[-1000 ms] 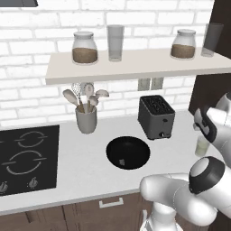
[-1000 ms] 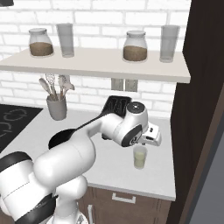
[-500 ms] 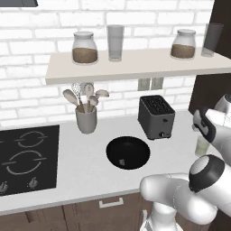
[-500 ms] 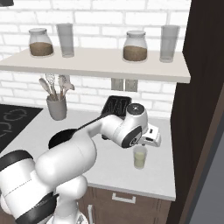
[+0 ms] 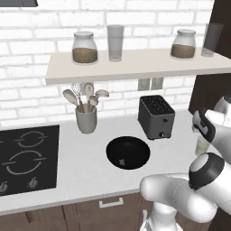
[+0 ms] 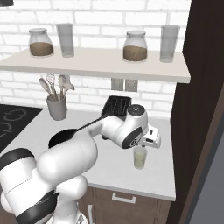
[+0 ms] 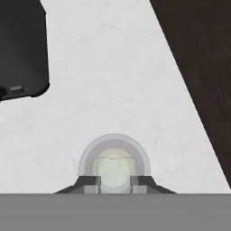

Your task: Grab a lemon wedge from the fridge and one ice cube from the ice bowl, and put them in the glass of lemonade.

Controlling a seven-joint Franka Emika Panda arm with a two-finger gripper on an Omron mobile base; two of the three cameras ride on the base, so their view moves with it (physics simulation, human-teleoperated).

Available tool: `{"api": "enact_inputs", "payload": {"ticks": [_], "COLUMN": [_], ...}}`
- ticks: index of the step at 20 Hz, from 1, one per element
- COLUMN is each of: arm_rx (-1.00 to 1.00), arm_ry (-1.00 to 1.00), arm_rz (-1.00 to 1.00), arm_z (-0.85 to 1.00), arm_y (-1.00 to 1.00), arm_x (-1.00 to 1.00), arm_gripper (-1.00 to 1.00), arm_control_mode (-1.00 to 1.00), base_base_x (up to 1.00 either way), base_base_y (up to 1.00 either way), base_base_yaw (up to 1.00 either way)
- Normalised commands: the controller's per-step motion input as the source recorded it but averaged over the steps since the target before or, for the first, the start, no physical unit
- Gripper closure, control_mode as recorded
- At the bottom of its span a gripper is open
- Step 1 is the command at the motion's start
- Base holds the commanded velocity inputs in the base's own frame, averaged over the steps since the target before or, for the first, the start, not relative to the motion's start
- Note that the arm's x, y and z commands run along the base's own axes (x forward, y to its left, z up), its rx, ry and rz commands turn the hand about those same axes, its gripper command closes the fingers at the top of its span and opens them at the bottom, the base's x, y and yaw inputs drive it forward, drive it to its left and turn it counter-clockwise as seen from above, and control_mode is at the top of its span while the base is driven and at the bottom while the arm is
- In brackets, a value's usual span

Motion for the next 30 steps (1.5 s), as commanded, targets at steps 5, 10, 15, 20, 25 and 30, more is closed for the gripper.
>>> {"api": "enact_inputs", "payload": {"ticks": [5, 10, 15, 20, 25, 30], "arm_rx": [0.0, 0.0, 0.0, 0.0, 0.01, 0.04], "arm_ry": [0.0, 0.0, 0.0, 0.0, 0.0, -0.04], "arm_rz": [0.0, 0.0, 0.0, 0.0, 0.0, 0.0], "arm_z": [-0.03, 0.0, 0.0, 0.0, 0.06, 0.19], "arm_y": [0.0, 0.0, 0.0, 0.0, 0.0, 0.0], "arm_x": [0.0, 0.0, 0.0, 0.0, 0.0, 0.0], "arm_gripper": [-1.0, -1.0, -1.0, -1.0, -1.0, -1.0], "arm_control_mode": [-1.0, -1.0, -1.0, -1.0, -1.0, -1.0], "base_base_x": [0.0, 0.0, 0.0, 0.0, 0.0, 0.0], "base_base_y": [0.0, 0.0, 0.0, 0.0, 0.0, 0.0], "base_base_yaw": [0.0, 0.0, 0.0, 0.0, 0.0, 0.0]}}
